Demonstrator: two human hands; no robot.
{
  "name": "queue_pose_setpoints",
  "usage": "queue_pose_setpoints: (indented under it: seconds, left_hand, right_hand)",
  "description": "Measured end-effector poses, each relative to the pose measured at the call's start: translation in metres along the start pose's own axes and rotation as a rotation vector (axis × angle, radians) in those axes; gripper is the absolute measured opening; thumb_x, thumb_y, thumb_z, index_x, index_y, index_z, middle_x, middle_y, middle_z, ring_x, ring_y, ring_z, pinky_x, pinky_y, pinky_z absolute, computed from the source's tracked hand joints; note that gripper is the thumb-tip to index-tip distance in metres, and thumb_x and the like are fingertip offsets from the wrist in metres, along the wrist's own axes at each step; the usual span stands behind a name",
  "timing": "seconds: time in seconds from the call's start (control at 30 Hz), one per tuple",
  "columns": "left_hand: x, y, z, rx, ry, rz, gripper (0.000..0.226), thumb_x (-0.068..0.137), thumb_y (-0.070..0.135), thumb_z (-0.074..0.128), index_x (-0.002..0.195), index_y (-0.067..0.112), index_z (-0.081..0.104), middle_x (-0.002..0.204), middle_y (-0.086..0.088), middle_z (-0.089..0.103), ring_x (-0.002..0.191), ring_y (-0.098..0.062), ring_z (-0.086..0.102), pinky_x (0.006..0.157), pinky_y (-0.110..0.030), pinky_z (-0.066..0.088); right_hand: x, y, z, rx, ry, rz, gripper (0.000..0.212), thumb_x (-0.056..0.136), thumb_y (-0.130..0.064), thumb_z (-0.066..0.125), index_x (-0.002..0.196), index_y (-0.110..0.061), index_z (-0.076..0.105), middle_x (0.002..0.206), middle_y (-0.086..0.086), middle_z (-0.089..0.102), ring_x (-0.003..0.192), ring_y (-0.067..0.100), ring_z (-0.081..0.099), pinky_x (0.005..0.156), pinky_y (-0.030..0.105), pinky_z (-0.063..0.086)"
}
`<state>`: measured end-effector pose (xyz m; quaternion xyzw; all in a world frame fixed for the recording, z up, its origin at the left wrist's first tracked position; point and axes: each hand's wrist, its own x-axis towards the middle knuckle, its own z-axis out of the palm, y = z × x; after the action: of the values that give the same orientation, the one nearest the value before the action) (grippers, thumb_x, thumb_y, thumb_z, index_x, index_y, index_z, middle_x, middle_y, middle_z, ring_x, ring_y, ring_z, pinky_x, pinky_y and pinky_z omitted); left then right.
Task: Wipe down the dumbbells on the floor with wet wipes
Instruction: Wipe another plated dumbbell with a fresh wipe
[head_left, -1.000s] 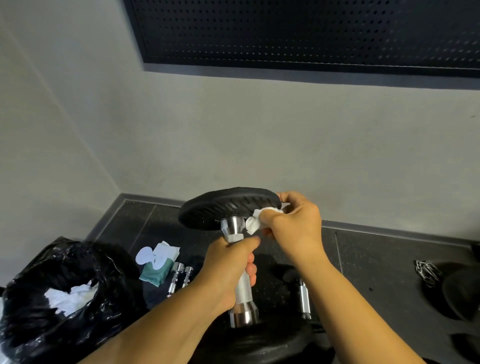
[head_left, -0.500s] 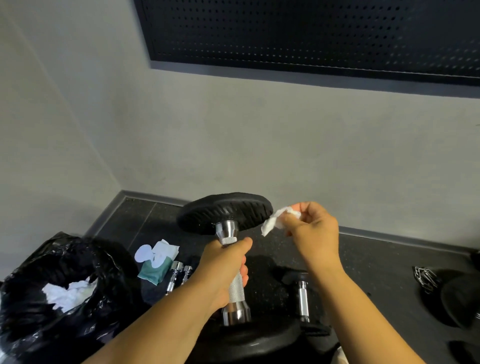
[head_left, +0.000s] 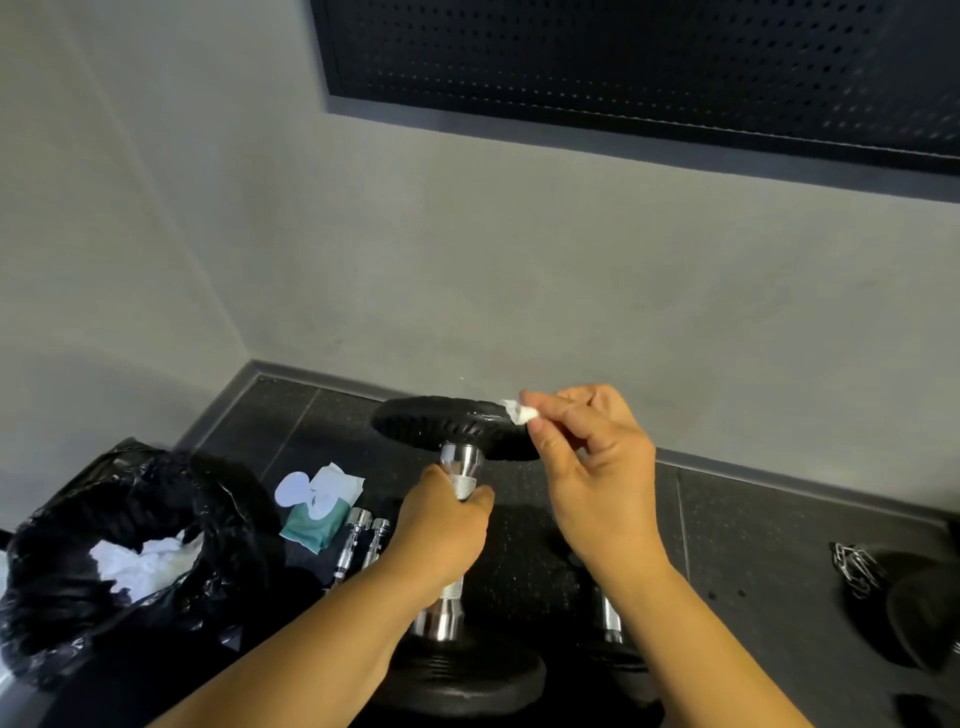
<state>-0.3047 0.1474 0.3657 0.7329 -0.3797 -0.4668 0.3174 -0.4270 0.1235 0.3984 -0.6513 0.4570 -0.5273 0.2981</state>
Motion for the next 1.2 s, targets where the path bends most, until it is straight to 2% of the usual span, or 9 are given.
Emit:
queue_pose_setpoints:
  seconds: [0.07,0.17,0.27,0.37,0.47,0.63,0.7,1.03,1.2]
  left_hand:
    - [0.001,-0.002,-0.006,0.144,0.023,0.053,0.02,0.094,0.027,0.054,0.109,0.016,0.044,0.082,0.001,0.054,0.064,-0.008,0.054,0.046,-0.015,0.037]
    - [0.005,-0.008,-0.014,0.272,0.013,0.086,0.019,0.094,0.027,0.053,0.108,0.019,0.043,0.082,0.004,0.053,0.066,-0.004,0.051,0.048,-0.017,0.031]
    - [0.014,-0.017,-0.016,0.322,-0.008,0.084,0.02,0.093,0.027,0.054,0.107,0.019,0.042,0.085,0.003,0.055,0.07,-0.009,0.054,0.054,-0.021,0.038]
    - [0.022,-0.027,-0.018,0.402,-0.02,0.078,0.019,0.093,0.029,0.054,0.098,0.024,0.037,0.091,0.003,0.058,0.083,-0.019,0.061,0.071,-0.034,0.05]
    - [0.029,-0.032,-0.018,0.48,-0.038,0.099,0.017,0.093,0.027,0.052,0.099,0.023,0.037,0.105,-0.004,0.062,0.099,-0.027,0.063,0.079,-0.035,0.05]
    - [0.048,-0.047,-0.021,0.584,-0.078,0.102,0.026,0.092,0.025,0.053,0.115,0.018,0.042,0.109,-0.006,0.063,0.102,-0.028,0.063,0.079,-0.036,0.05]
    - [0.056,-0.054,-0.024,0.631,-0.097,0.107,0.029,0.092,0.024,0.053,0.118,0.018,0.042,0.109,-0.006,0.064,0.101,-0.027,0.063,0.079,-0.036,0.05]
    - [0.085,-0.083,-0.039,0.78,-0.153,0.186,0.029,0.092,0.023,0.049,0.12,0.017,0.039,0.101,-0.004,0.064,0.097,-0.028,0.064,0.066,-0.029,0.039]
    - [0.091,-0.076,-0.04,0.733,-0.143,0.238,0.032,0.093,0.022,0.049,0.123,0.018,0.041,0.1,-0.004,0.063,0.095,-0.026,0.063,0.068,-0.028,0.038]
  right_hand:
    - [-0.005,0.002,0.006,-0.055,-0.002,-0.087,0.024,0.084,-0.008,0.062,0.104,-0.016,0.072,0.089,-0.004,0.052,0.085,0.001,0.053,0.076,0.012,0.045]
    - [-0.014,0.004,0.017,-0.154,0.0,-0.239,0.025,0.083,-0.002,0.064,0.107,-0.006,0.072,0.086,-0.002,0.05,0.081,0.002,0.05,0.073,0.011,0.044]
    - [-0.016,0.008,0.026,-0.258,-0.025,-0.316,0.023,0.086,-0.002,0.065,0.107,-0.003,0.072,0.084,0.001,0.048,0.076,0.004,0.046,0.071,0.007,0.039]
    - [-0.013,0.012,0.038,-0.337,-0.07,-0.341,0.017,0.087,-0.002,0.065,0.102,0.0,0.073,0.08,0.001,0.047,0.071,0.003,0.041,0.07,0.005,0.036]
    - [-0.012,0.016,0.047,-0.429,-0.099,-0.343,0.011,0.089,-0.006,0.064,0.091,0.0,0.073,0.078,-0.002,0.045,0.069,0.0,0.035,0.069,0.001,0.031]
    - [-0.012,0.031,0.057,-0.621,-0.111,-0.384,0.011,0.09,-0.017,0.066,0.086,-0.013,0.075,0.073,-0.003,0.048,0.065,0.009,0.034,0.055,0.025,0.031]
    - [-0.013,0.038,0.061,-0.627,-0.15,-0.407,0.01,0.089,-0.017,0.067,0.085,-0.014,0.075,0.073,-0.003,0.048,0.067,0.008,0.032,0.056,0.027,0.03]
    - [0.005,0.058,0.102,-0.515,-0.437,-0.338,0.022,0.092,-0.022,0.057,0.085,-0.008,0.073,0.078,0.0,0.045,0.06,0.015,0.045,0.045,0.035,0.043]
    - [0.046,0.059,0.125,-0.384,-0.608,-0.136,0.011,0.085,-0.02,0.067,0.091,-0.016,0.076,0.079,-0.007,0.047,0.074,0.014,0.058,0.065,0.037,0.053]
